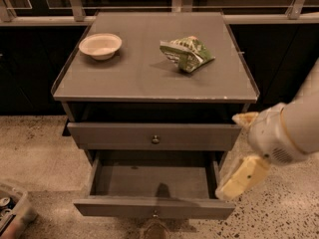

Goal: Close middle drawer

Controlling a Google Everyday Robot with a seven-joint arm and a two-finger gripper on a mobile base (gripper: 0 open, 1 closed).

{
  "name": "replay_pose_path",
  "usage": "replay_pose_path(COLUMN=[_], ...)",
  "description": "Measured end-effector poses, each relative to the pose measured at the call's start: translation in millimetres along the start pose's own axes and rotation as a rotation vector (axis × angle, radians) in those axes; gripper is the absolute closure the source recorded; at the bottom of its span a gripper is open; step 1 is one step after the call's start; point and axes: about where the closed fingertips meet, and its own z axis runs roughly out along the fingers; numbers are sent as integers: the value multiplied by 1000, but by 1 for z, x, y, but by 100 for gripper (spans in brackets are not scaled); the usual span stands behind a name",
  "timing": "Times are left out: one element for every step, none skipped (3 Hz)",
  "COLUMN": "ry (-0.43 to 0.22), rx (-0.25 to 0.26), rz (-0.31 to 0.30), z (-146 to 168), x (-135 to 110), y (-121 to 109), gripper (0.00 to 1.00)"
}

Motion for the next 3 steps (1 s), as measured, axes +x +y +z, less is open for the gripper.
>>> replay_pose_path(ry=[-24,-25,-44], rx=[-16,0,-7], rz=[69,70,92], z=[55,58,67], x=[20,21,29], y=[13,12,26], gripper=[0,0,0])
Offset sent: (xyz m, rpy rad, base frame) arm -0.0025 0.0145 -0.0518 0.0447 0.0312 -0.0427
